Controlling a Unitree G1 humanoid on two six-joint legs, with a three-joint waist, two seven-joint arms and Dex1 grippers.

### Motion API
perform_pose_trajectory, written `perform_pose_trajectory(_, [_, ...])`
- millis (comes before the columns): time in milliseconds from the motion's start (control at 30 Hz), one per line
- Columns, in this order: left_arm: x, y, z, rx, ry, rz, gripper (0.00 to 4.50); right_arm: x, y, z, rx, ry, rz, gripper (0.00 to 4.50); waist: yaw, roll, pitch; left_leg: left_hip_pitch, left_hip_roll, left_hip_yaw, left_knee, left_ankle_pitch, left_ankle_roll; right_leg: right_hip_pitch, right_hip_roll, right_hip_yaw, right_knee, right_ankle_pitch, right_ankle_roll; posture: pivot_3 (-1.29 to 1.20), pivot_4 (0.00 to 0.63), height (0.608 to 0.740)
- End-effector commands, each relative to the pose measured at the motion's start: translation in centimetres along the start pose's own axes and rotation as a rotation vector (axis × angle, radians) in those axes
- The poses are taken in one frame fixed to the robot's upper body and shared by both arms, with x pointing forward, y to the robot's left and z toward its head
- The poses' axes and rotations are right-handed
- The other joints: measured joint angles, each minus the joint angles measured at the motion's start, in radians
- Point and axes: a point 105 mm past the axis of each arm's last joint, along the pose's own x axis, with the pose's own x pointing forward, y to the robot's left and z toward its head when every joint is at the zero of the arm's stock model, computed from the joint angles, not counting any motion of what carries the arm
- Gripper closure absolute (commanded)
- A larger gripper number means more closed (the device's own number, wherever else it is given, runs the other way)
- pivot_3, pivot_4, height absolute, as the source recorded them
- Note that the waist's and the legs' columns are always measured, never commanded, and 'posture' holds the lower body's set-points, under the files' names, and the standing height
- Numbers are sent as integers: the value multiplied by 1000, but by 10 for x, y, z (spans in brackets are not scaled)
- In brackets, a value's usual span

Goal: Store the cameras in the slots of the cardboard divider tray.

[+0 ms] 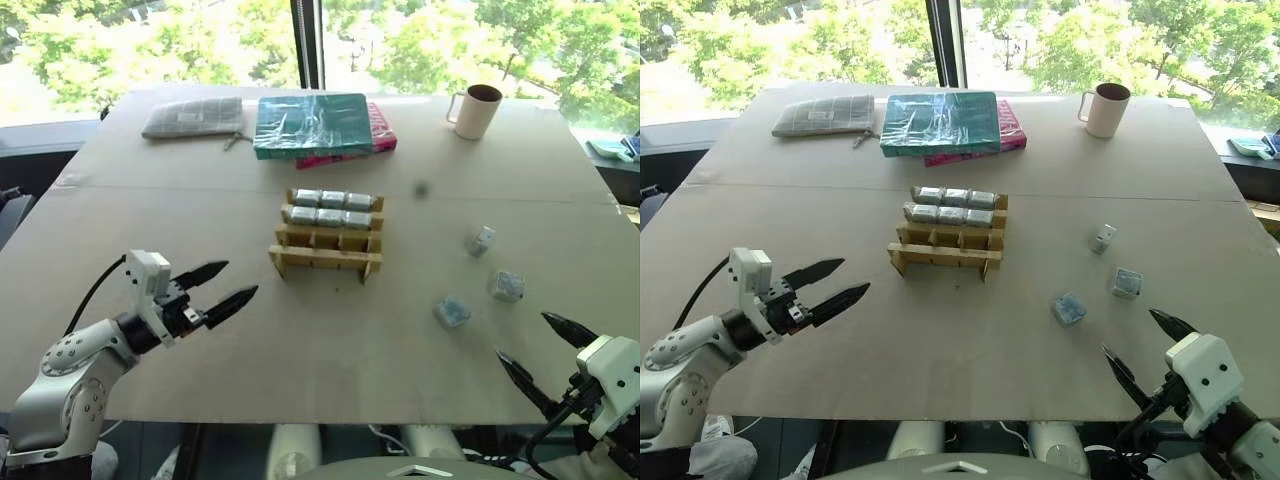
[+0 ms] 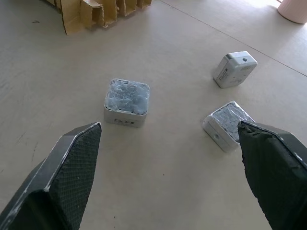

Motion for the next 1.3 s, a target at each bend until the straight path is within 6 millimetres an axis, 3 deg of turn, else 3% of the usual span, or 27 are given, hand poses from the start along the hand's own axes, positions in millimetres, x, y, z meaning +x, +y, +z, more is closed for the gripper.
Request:
perform_pose_trajectory(33, [4,4,13,32,-38,-1,36,-1,-5,6,-5,-18,-52,0,0,0,0,0,0,0,0,0,0,0,0,0,0,0,0,0,150,740])
perform_pose_trajectory(267, [22,1,32,5,-107,-42,36,9,-5,13,36,0,-87,0,1,0,-1,0,0,-1,1,0,0,1,-1,-2,1,0,0,0,150,740])
perform_pose_trajectory(367, [22,-11,39,19,-121,-143,36,15,-3,17,-14,54,-87,0,-3,0,0,0,0,-1,1,0,0,1,1,-1,1,0,0,0,150,740])
perform_pose_trajectory(467, [16,-34,37,90,-72,-323,36,26,12,23,81,42,43,0,-4,-1,-1,-1,0,-1,1,0,0,0,2,-1,1,0,0,0,150,740])
perform_pose_trajectory(633, [12,-57,35,131,-22,-502,36,47,16,8,105,126,86,0,3,0,-1,-1,-1,-1,2,0,0,0,1,-2,1,0,0,0,150,740])
perform_pose_trajectory(1100, [-28,-112,68,198,-23,-612,36,88,17,-23,162,189,74,0,-1,1,0,-6,0,-5,5,1,1,0,2,-6,1,0,1,0,150,740])
perform_pose_trajectory(1200, [-32,-121,72,195,-23,-612,0,93,16,-24,158,177,68,821,-1,1,0,-7,0,-7,8,0,0,0,1,-8,1,0,1,0,150,740])
perform_pose_trajectory(1300, [-34,-127,74,196,-24,-612,0,95,16,-20,147,154,65,2318,0,2,0,-7,0,-8,9,0,0,0,1,-9,2,0,1,0,150,740])
